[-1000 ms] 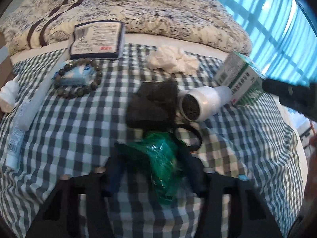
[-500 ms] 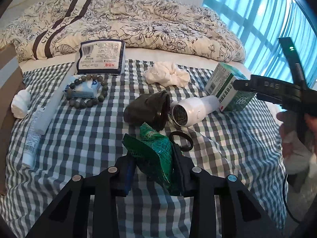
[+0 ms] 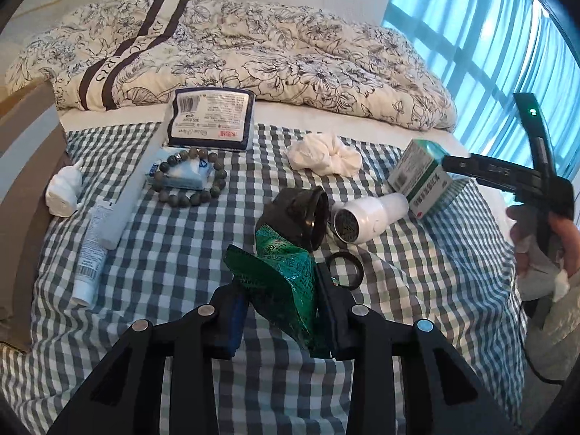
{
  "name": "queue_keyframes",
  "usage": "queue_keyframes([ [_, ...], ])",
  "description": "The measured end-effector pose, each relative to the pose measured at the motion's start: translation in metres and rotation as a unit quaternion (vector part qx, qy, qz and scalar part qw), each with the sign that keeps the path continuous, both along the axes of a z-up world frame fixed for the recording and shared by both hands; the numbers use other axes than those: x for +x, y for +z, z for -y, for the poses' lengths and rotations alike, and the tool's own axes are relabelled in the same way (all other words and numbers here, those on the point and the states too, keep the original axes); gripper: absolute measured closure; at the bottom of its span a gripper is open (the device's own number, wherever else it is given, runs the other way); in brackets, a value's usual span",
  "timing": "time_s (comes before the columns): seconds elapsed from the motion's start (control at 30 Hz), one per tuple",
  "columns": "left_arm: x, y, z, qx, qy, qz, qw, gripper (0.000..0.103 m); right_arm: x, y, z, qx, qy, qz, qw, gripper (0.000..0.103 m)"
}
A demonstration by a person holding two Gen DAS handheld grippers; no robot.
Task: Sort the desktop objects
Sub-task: 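Grasp the green plastic bag with the left tool while the right tool grasps the green medicine box, then lift the green bag with the left tool while the right tool lifts the medicine box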
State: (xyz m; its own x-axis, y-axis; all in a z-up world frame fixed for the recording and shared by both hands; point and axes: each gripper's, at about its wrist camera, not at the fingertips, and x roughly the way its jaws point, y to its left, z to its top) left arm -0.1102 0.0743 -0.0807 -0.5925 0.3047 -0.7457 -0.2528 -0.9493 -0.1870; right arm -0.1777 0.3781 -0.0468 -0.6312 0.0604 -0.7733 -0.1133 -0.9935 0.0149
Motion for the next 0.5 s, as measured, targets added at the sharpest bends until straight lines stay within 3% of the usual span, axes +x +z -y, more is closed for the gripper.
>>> queue_keyframes([
  [0.2, 0.001, -0.004, -0.003, -0.004, -0.003, 0.010, 0.9999, 0.068, -0.022, -0.005, -0.008, 0.011, 0.078, 0.051, 0.996, 0.006],
  [0.5, 0.003, -0.006, -0.005, -0.009, -0.004, 0.015, 0.9998, 0.068, -0.036, -0.019, 0.001, -0.043, 0.121, 0.073, 0.989, 0.006],
])
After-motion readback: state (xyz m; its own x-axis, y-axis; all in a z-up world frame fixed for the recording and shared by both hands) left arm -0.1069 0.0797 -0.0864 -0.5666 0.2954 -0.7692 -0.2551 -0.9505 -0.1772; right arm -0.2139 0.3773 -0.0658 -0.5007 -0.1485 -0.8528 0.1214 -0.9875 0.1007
